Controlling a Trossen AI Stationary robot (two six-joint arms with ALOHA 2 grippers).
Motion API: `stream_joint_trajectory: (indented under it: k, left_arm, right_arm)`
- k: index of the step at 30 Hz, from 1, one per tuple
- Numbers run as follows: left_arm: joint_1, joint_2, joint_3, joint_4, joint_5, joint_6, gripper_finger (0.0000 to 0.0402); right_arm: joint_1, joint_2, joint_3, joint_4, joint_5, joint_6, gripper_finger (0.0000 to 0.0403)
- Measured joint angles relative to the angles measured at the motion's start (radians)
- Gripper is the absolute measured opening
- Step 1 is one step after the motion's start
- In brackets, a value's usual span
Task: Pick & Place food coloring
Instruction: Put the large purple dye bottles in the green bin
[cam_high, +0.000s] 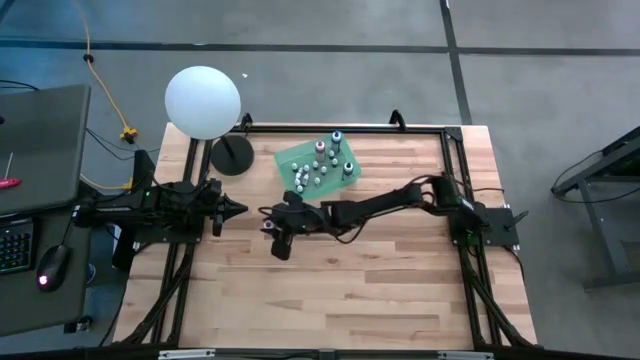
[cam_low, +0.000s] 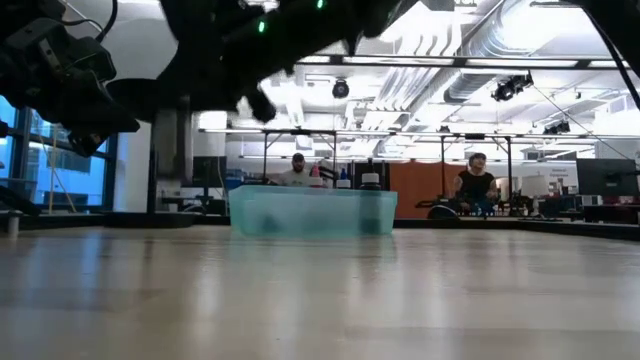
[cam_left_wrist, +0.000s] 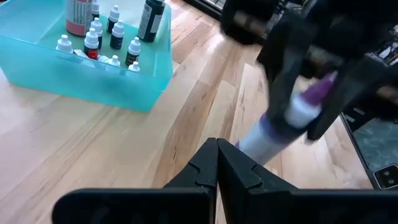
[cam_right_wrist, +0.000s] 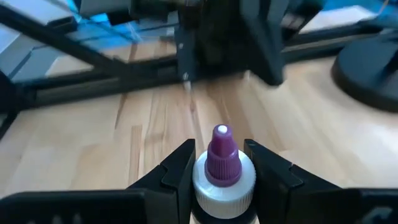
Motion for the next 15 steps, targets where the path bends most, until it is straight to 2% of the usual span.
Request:
stream_joint_trajectory:
  k: [15]
  left_arm:
    - [0.0,0.0,0.0,0.0,0.0,0.0,0.0]
  right_arm:
    - [-0.038,-0.24,0.002,-0.093,0.257,-0.052,0.0115]
